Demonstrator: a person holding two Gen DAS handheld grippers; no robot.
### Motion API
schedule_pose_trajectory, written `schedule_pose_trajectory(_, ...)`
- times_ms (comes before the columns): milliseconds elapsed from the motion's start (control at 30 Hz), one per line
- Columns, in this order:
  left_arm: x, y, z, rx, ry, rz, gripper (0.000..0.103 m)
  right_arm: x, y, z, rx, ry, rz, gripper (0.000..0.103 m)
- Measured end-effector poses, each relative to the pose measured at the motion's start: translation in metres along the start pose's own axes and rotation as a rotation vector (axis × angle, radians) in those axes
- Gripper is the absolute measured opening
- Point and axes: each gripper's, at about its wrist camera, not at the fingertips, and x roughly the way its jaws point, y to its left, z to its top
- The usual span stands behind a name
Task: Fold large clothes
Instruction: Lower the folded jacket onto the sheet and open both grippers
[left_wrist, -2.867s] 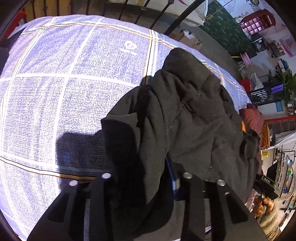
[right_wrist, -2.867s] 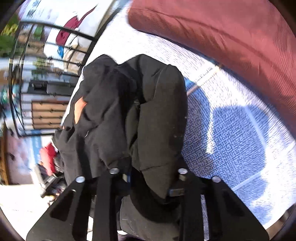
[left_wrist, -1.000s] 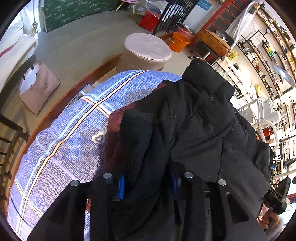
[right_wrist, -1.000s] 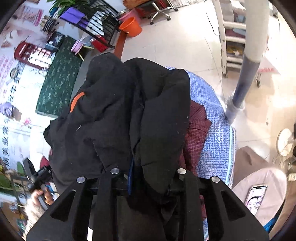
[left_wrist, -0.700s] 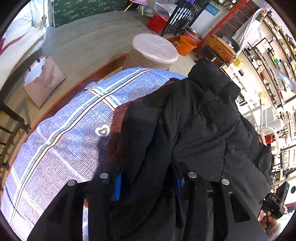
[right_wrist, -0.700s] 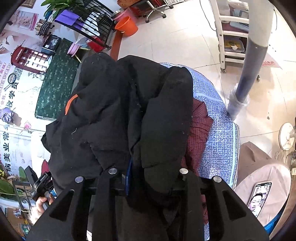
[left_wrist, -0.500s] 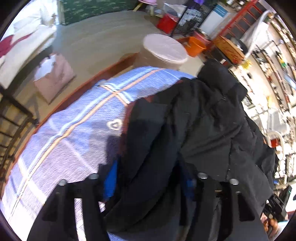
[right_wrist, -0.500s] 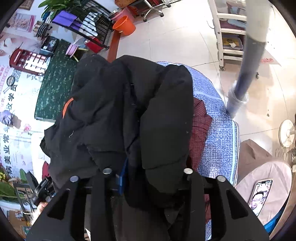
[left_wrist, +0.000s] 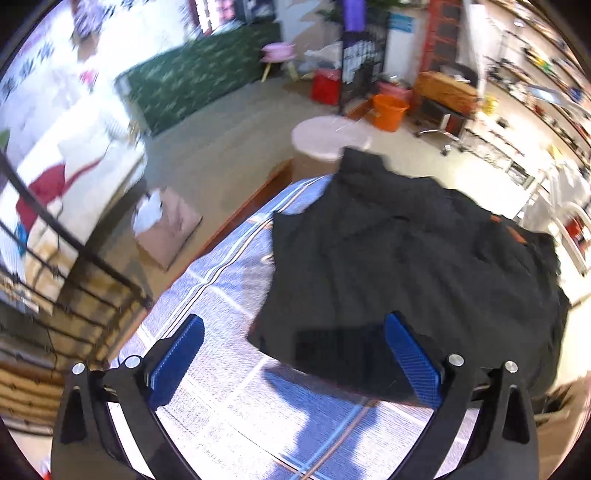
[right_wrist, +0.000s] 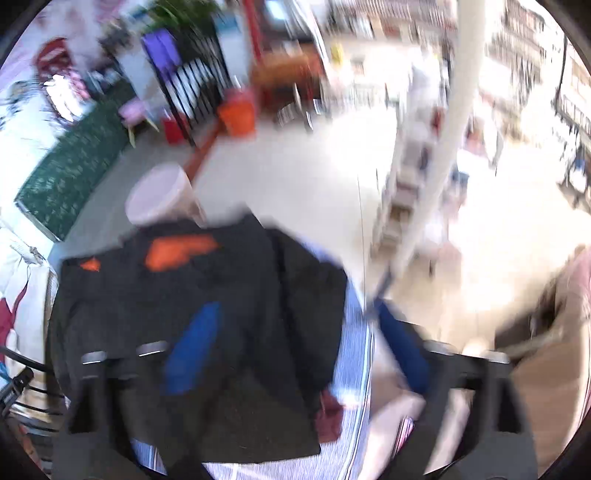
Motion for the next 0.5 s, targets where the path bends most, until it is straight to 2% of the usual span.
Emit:
schedule_pose_trajectory(100, -0.02, -0.017, -0.009, 0.006, -0.021, -0.045, 0.097, -0.022, 0.034, 0.004, -0.129, -0.019, 0.052, 0.097)
schedule_pose_trajectory(200, -0.034, -0.03, -0.017, 0.009, -0.027, -0.054, 0.097, -0.029, 0.059, -0.005, -0.216, 0.051, 0.096, 0.097)
schedule_pose_trajectory(367, -0.048, -0.05, -0.03, 0.086, -0.019, 0.001, 0.097, -0.027, 0.064, -0.032, -0.238, 0.162, 0.125, 0.097)
schedule_pose_trajectory(500, -0.05, -0.058, -0.037, 0.113, 0.036, -0.055, 0.097, -0.022, 0.068, -0.062, -0.244, 0.253, 0.122, 0.097)
